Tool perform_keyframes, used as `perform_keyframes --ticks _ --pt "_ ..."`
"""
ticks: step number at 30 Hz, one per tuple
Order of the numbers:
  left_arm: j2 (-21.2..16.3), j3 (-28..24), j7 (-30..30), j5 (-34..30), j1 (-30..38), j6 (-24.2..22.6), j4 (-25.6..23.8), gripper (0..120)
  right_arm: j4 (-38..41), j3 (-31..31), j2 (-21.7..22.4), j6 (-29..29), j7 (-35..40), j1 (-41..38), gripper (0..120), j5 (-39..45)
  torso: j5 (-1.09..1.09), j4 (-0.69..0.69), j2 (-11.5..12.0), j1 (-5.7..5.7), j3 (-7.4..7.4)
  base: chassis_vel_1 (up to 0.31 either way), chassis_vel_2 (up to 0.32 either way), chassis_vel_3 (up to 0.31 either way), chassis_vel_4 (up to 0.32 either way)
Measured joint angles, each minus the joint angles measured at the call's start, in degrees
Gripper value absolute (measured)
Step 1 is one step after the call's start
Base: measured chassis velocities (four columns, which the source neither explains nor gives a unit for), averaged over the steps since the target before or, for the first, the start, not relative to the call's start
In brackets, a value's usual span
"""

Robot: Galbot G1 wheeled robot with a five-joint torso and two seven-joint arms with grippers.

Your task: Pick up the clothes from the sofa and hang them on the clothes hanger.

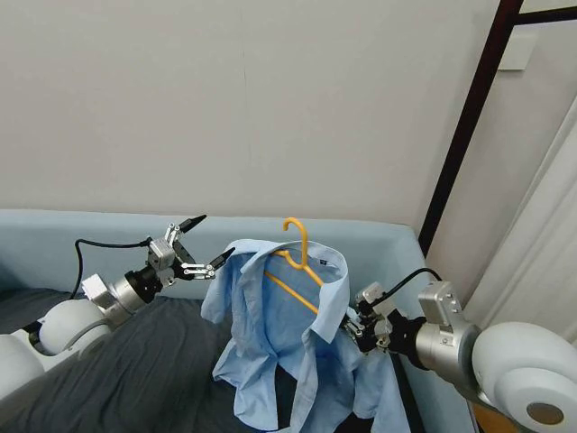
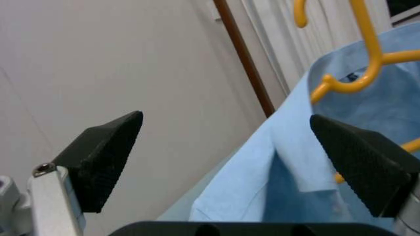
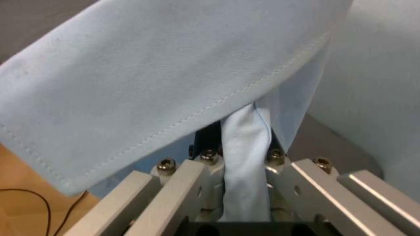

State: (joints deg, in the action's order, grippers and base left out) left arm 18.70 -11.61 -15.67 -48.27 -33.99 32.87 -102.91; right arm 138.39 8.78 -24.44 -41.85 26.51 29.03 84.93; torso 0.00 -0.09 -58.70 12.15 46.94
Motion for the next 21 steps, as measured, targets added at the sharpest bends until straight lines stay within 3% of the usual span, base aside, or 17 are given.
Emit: perform_keyframes --ticks 6,10,15,21 --pt "1.8 0.3 0.9 2.1 -4.3 0.2 -3.1 100 -0.7 -0.8 0.0 0.0 1.1 0.0 2 1.2 0.01 0.0 0.0 0.0 0.0 0.0 0.0 0.0 0.0" --pt "5.5 0.5 9.8 6.3 -10.6 -1.6 -6.5 100 -0.5 -1.3 0.3 0.0 1.5 0.0 2 1.8 -0.01 0.01 0.0 0.0 0.0 0.0 0.0 0.0 0.0" --pt "8.8 -0.9 17.4 9.9 -11.7 -6.0 -7.5 100 -0.4 -1.3 0.4 0.1 1.5 -0.6 2 2.2 -0.01 0.0 0.0 0.0 0.0 0.0 0.0 0.0 0.0" --pt "12.9 -2.4 24.4 6.7 -11.4 -11.9 -9.0 95 -0.9 -0.8 0.0 0.1 1.5 -1.4 2 2.3 0.0 0.0 0.0 0.0 0.0 0.0 0.0 0.0 0.0"
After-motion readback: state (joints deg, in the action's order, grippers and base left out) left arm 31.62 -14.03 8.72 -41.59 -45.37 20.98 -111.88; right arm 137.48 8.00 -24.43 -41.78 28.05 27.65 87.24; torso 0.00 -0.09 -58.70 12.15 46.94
